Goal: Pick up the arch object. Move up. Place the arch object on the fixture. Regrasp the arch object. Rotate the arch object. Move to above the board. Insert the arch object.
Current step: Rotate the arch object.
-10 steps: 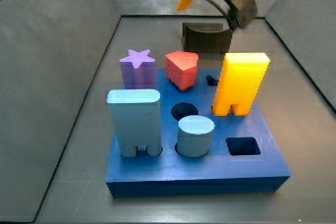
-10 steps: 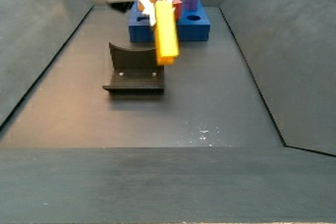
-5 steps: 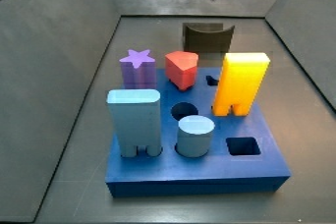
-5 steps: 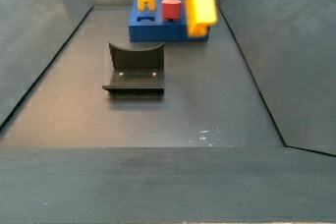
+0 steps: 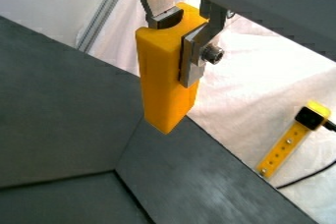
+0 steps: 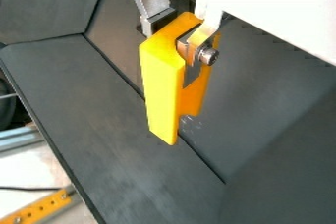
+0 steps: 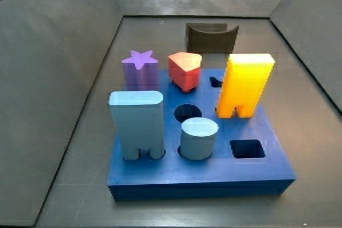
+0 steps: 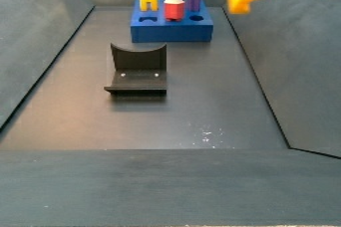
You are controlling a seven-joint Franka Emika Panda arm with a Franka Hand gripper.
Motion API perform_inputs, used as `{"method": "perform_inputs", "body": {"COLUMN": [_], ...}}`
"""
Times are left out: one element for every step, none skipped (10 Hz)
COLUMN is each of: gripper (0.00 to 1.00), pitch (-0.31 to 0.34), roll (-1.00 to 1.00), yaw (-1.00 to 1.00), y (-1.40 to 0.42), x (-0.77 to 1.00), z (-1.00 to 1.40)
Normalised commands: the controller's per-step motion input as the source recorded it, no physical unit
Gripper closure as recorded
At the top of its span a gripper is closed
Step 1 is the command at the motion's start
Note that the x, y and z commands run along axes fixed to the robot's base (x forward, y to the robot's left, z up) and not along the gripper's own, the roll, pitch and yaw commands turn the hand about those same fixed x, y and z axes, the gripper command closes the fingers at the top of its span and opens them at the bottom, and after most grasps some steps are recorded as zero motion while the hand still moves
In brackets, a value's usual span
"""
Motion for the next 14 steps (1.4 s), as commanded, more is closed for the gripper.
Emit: {"method": "perform_inputs", "body": {"gripper": [1.0, 1.0, 1.0, 1.0, 1.0, 1.0, 1.0, 1.0, 1.0, 1.0, 1.0, 1.0, 1.0, 1.0], "pitch": [0.034, -0.098, -0.082, -0.065, -0.048, -0.025, 0.013, 0.041, 0.068, 0.091, 0.118, 0.137, 0.151, 0.157], "roll": [-0.07, -1.0, -1.0, -1.0, -1.0, -1.0, -1.0, -1.0, -1.0, -1.0, -1.0, -1.0, -1.0, -1.0], "yaw": [0.0, -0.53, -0.53, -0.53, -0.53, -0.53, -0.53, -0.53, -0.52, -0.51, -0.5, -0.49, -0.47, -0.44], "y": [0.0, 0.0, 0.04, 0.05, 0.03, 0.03, 0.03, 0.03, 0.03, 0.02, 0.02, 0.02, 0.03, 0.02], "x": [-0.26, 0.0, 0.06, -0.01, -0.05, -0.05, -0.03, -0.02, -0.02, -0.02, -0.03, -0.03, -0.02, -0.02], "z": [0.08, 0.0, -0.02, 0.0, 0.02, 0.03, 0.01, 0.01, 0.01, 0.02, 0.02, 0.02, 0.02, 0.01]}}
